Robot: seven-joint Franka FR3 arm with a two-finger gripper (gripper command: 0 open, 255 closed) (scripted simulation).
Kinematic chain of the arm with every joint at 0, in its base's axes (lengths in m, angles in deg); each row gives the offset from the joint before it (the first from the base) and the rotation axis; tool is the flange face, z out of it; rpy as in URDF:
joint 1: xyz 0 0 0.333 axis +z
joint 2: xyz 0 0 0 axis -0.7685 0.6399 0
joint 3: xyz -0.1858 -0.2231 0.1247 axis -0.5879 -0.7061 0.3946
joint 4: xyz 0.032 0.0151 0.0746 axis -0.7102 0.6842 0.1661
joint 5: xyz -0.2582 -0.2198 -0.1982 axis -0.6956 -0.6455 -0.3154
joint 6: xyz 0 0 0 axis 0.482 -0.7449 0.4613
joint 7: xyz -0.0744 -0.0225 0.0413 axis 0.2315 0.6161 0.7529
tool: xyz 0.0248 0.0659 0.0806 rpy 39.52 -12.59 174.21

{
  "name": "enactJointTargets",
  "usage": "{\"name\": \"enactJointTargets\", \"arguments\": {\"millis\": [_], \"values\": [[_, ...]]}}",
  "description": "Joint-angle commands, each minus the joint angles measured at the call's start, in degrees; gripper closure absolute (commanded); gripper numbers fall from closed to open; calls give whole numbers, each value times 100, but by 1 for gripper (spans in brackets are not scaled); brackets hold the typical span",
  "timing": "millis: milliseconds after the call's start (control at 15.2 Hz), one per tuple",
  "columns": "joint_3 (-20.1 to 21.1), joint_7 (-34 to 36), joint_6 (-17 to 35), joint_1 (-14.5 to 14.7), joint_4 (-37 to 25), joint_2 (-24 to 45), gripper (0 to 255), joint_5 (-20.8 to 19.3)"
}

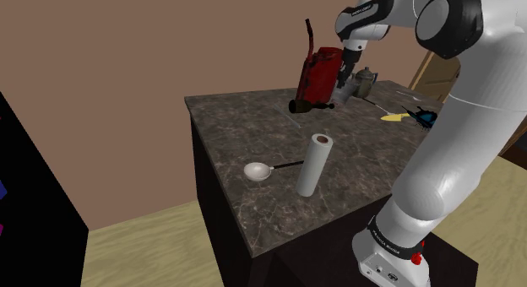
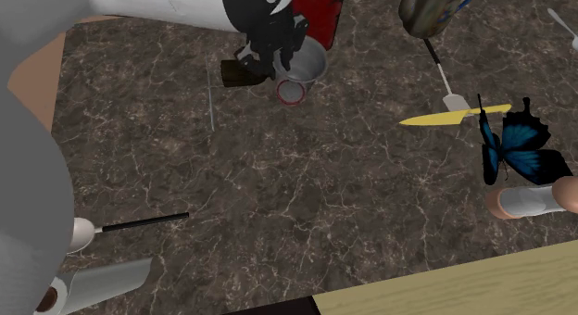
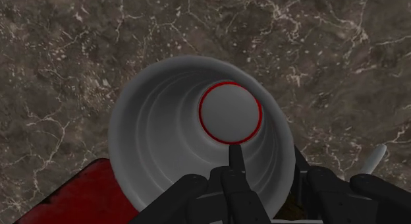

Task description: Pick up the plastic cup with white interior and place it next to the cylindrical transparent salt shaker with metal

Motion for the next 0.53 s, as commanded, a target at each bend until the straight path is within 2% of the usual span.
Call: {"name": "enactJointTargets", "arguments": {"millis": [0,462], "values": [[-3,6,-156,3,-126,-34,255,-18],[-10,2,-683,2,-611,-82,255,-42]]}}
